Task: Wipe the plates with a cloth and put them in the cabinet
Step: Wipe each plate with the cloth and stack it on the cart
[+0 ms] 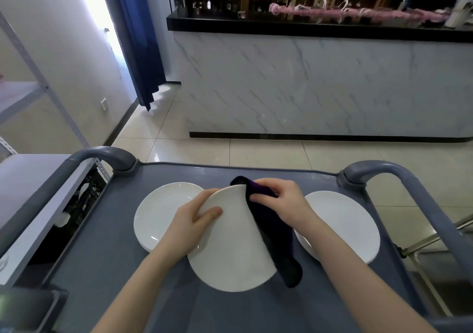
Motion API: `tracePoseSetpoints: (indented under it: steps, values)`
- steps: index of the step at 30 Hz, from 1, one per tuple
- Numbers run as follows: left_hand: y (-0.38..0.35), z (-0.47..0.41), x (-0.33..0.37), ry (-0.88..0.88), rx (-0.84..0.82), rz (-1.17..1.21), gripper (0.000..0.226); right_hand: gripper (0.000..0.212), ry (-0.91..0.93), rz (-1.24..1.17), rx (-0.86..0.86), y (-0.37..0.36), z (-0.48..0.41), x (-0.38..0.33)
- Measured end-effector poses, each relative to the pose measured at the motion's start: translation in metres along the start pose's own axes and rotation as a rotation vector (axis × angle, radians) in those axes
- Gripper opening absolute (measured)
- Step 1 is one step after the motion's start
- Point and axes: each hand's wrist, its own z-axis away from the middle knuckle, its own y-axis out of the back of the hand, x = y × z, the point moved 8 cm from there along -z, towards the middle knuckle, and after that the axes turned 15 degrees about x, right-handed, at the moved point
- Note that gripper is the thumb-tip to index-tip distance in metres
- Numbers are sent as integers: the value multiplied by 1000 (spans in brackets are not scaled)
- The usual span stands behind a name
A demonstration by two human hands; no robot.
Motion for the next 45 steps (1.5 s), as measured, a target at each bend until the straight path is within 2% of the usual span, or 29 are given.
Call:
tracePoseSetpoints:
  steps: [3,6,8,11,15,19,21,23,25,30,32,35,41,45]
  values:
    - [17,4,-10,94,181,143,22,26,-174,-175,134,16,14,27]
    - [26,6,-20,204,392,292,22,30,-323,-347,229,10,45,58]
    - [23,7,-24,235,429,301,27,27,-427,-435,232,-2,64,75]
    - [17,3,-25,228,324,231,22,24,-488,-426,242,0,69,85]
    - [13,-7,-16,143,128,109,26,29,-323,-313,253,18,42,59]
    - [-14,-10,-2,58,-207,-97,32,28,-77,-152,50,10,20,16]
    - [-20,-12,2,41,-279,-152,37,26,-41,-81,-31,1,20,10]
    - [-15,-16,4,59,-216,-122,41,26,-73,-143,12,3,21,14]
    - [1,-17,-5,158,-53,27,40,26,-164,-278,141,12,23,26]
    - [5,11,-38,333,320,300,36,15,-555,-665,486,19,44,77]
    - [-11,22,-41,351,406,377,30,15,-645,-736,526,10,56,87]
    - [-15,21,-37,330,455,391,30,21,-659,-669,503,9,63,92]
    - [3,3,-17,188,164,172,26,25,-408,-411,328,27,37,61]
    - [6,-4,-3,99,-33,7,28,26,-193,-224,131,15,16,22]
